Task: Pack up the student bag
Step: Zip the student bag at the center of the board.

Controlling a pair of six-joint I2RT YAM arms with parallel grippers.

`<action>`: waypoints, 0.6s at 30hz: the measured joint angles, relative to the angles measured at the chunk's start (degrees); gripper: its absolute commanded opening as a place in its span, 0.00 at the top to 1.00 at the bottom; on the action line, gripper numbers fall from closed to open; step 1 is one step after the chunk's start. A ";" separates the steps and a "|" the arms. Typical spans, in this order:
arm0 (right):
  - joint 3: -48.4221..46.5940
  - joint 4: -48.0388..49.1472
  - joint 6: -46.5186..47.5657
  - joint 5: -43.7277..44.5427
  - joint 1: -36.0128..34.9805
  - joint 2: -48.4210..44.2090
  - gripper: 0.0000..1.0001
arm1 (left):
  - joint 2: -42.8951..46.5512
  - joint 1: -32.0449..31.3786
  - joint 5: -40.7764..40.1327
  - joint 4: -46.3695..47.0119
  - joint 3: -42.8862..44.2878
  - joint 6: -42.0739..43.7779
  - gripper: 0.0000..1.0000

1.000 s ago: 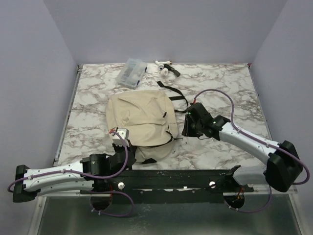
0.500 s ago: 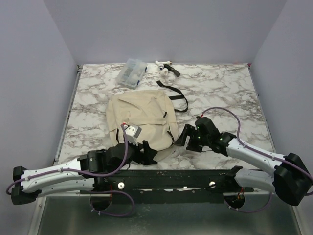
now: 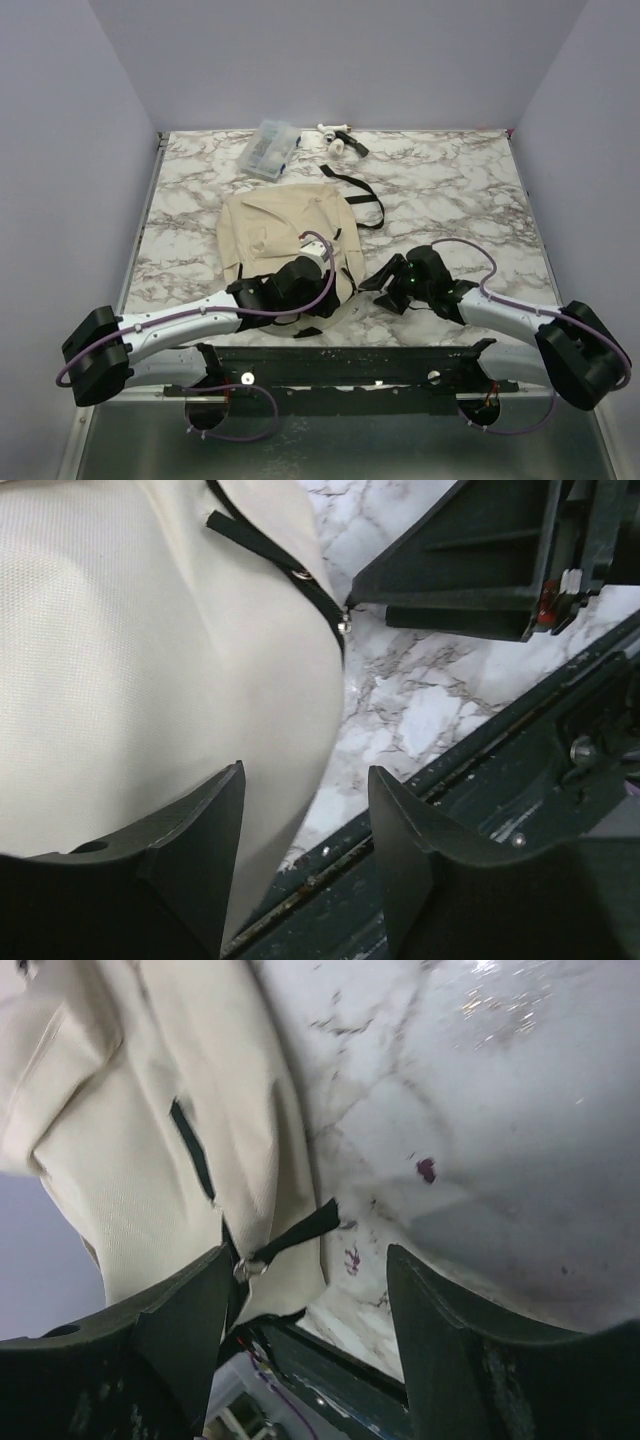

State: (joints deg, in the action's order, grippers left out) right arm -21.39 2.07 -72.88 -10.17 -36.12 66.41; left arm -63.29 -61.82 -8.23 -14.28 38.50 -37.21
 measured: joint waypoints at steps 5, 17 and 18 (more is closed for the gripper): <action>0.37 7.69 -5.16 -3.63 1.68 9.07 0.40 | -5.68 2.05 2.32 3.54 -2.19 -0.87 0.68; 0.00 13.53 -6.03 -6.58 1.68 13.94 0.71 | -13.88 2.25 8.00 10.64 -5.70 -3.13 0.77; -0.09 12.96 -5.70 -6.05 1.68 13.88 0.75 | -13.88 2.25 8.20 10.95 -5.88 -3.26 0.77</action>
State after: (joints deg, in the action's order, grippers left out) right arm -21.47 15.03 -78.59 -16.23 -34.44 80.29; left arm -77.17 -59.57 -0.03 -3.33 32.62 -40.47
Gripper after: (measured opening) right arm 0.385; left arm 0.235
